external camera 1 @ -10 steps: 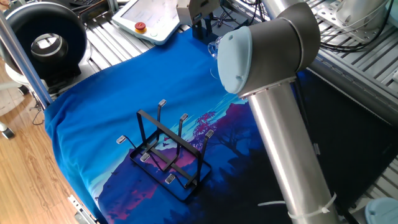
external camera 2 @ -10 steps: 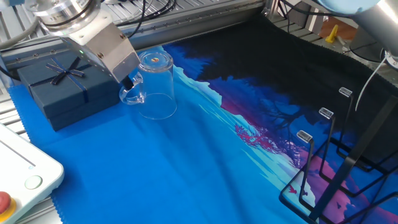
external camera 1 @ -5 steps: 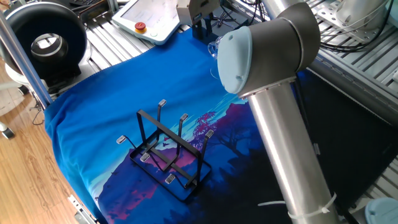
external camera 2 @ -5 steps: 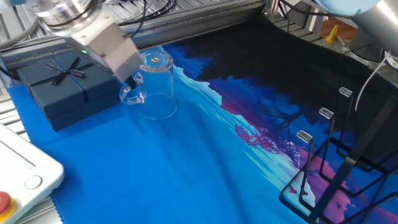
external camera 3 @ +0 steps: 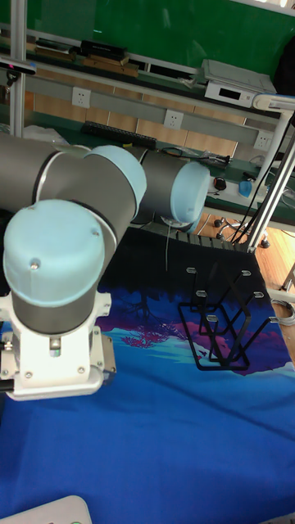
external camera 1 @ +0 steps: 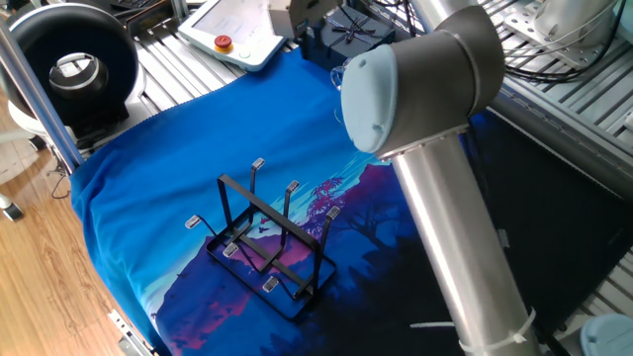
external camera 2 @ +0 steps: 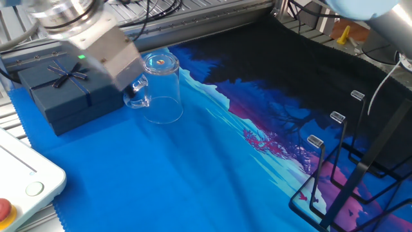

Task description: Take the cup off the cup rack

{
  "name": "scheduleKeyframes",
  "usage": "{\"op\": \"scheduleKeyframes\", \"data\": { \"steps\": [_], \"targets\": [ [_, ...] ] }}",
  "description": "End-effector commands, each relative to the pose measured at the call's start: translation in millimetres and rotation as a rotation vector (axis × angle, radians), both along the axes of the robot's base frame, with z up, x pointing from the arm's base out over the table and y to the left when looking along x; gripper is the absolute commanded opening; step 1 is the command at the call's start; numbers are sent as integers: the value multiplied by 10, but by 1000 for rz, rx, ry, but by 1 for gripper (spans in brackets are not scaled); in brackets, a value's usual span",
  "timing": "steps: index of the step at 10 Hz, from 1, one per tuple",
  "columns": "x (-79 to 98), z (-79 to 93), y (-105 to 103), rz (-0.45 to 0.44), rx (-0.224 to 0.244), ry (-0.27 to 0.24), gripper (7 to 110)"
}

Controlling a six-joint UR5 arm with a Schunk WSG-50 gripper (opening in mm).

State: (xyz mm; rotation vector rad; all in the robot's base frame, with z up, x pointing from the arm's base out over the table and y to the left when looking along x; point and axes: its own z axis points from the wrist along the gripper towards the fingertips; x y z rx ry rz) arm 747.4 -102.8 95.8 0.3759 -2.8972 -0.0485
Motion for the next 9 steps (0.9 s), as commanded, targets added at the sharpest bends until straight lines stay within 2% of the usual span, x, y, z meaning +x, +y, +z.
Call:
{"op": "scheduleKeyframes", "data": {
  "steps": [1,2,3,5,6,7,9],
  "targets": [
    [647,18,339,40,113,-251,44],
    [685,23,373,53,127,-268,44],
    [700,18,320,63,106,-273,44],
    [555,17,335,16,109,-213,44],
    [486,9,232,7,67,-185,44],
    [437,10,217,-8,58,-164,44],
    [418,7,125,-19,20,-157,44]
  ]
}}
